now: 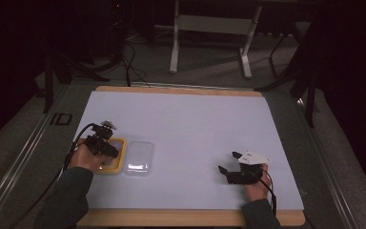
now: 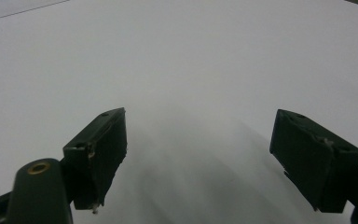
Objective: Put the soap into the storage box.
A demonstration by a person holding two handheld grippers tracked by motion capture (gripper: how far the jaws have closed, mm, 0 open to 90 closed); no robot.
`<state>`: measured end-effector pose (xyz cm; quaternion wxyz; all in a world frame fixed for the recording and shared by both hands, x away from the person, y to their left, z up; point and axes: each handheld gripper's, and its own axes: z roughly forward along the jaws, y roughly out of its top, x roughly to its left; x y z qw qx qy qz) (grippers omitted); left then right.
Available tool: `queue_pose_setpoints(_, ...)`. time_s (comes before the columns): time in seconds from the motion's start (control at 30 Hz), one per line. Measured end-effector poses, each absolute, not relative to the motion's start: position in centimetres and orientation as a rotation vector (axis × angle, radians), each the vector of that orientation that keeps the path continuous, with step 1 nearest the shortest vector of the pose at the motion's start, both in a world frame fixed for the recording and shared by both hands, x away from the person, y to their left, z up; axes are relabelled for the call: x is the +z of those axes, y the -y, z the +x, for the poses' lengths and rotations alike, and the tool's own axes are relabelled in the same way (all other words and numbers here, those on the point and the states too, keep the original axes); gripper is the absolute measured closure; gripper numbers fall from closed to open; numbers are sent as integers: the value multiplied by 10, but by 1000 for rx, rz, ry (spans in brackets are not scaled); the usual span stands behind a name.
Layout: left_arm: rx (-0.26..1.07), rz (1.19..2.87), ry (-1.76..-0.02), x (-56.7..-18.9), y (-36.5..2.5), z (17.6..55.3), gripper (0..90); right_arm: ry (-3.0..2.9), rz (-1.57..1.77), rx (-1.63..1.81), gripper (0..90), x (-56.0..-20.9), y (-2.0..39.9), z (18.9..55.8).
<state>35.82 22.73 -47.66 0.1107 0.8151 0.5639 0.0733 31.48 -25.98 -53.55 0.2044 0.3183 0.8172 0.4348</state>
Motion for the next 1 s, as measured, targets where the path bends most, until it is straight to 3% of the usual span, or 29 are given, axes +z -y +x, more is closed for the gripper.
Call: queue_pose_setpoints(1.0, 183, 2409, -1686, -489, -228, 361, 486, -2282, 881, 1208, 182, -536, 259, 315)
